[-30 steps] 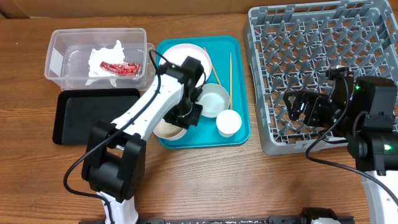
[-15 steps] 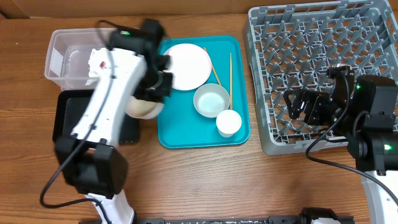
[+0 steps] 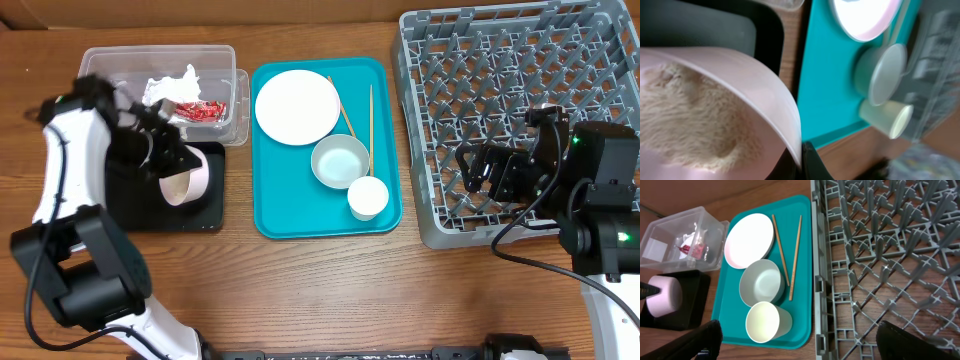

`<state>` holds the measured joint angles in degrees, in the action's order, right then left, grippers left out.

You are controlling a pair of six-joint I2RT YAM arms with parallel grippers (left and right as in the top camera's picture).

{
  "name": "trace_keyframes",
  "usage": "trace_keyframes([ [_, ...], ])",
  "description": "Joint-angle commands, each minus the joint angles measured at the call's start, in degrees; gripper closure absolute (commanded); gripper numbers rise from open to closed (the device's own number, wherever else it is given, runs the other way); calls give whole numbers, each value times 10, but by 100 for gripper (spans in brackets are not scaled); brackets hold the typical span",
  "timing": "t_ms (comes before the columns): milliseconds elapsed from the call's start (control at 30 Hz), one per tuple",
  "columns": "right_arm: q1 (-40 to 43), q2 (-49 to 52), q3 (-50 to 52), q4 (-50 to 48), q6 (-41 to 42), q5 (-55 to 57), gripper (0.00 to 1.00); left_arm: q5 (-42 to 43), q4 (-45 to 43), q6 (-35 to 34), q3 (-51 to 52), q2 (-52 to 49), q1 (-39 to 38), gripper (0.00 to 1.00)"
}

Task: Sort waste into correct bins and load items into the dishwasher
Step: 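Move the pink bowl over the black tray and tip out the rice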

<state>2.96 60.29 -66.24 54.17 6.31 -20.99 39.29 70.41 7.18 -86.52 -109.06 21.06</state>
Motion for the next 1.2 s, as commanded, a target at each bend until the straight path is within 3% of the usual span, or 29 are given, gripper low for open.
trace_keyframes([
  [0, 2, -2, -14, -1, 2, -16, 0, 162, -26, 38, 39, 16, 40, 96],
  [467, 2, -2, -14, 0, 2, -19, 0, 398, -57, 35, 81, 16, 171, 96],
  [800, 2, -2, -14, 0, 2, -19, 0, 439, -57, 18, 81, 16, 187, 96],
  [933, 2, -2, -14, 2, 2, -18, 0, 513, -54, 10, 80, 16, 187, 96],
  [1167, 2, -2, -14, 3, 2, -18, 0, 504, -65, 1, 80, 16, 187, 96],
])
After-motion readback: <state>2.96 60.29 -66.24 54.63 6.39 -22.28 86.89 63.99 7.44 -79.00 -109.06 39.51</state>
